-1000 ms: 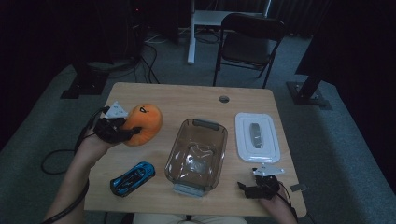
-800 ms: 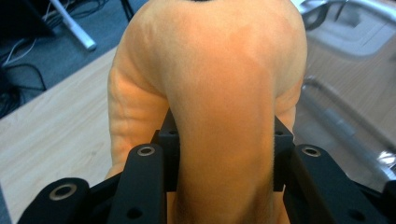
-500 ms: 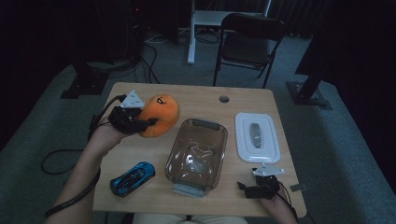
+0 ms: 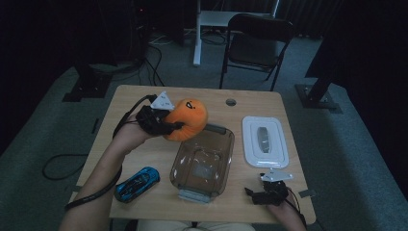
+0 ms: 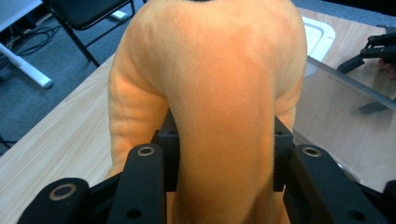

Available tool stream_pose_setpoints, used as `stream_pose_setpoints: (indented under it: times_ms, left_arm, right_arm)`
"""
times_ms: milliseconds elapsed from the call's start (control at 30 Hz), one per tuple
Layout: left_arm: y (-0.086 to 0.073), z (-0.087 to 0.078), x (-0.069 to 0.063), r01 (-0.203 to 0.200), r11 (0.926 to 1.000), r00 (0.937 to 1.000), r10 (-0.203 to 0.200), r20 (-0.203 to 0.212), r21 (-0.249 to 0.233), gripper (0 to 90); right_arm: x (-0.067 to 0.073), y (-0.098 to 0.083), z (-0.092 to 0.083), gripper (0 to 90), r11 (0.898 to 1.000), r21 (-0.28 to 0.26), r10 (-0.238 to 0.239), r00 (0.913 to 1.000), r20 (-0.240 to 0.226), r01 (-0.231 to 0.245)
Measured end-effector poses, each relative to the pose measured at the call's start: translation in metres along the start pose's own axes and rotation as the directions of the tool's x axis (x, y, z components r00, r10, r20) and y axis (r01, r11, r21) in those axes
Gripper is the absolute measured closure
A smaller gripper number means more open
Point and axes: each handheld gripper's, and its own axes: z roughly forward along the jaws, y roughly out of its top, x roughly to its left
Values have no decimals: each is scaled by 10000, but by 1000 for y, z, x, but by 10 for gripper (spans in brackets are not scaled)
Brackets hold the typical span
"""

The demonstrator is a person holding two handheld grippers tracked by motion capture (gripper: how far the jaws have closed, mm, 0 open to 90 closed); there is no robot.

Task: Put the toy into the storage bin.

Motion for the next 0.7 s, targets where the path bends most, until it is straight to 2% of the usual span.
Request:
stream_pose_setpoints:
  times_ms: [133,167,333,467,600,700]
  left_arm:
    - [4,12,-6,-64,10000,9994,63,326,46,630]
    - [5,16,-8,-189,9997,9991,184,387,131,630]
    - [7,33,-11,-165,9992,9980,143,623,352,629]
    - [5,49,-16,-341,9970,9962,283,821,701,629]
    - [7,54,-20,-397,9963,9953,328,907,759,628]
    - [10,56,-25,-583,9948,9942,503,952,835,627]
  right_arm:
    - [0,0,0,133,10000,8,-4,10000,0,4]
    - [0,0,0,134,10000,6,-7,10000,2,7]
    - [0,0,0,133,10000,-5,-13,10000,4,13]
    - [0,0,0,134,10000,-4,-8,10000,1,8]
    - [0,0,0,133,10000,-8,-10,10000,-1,10]
    - [0,0,0,134,10000,-3,-14,10000,2,14]
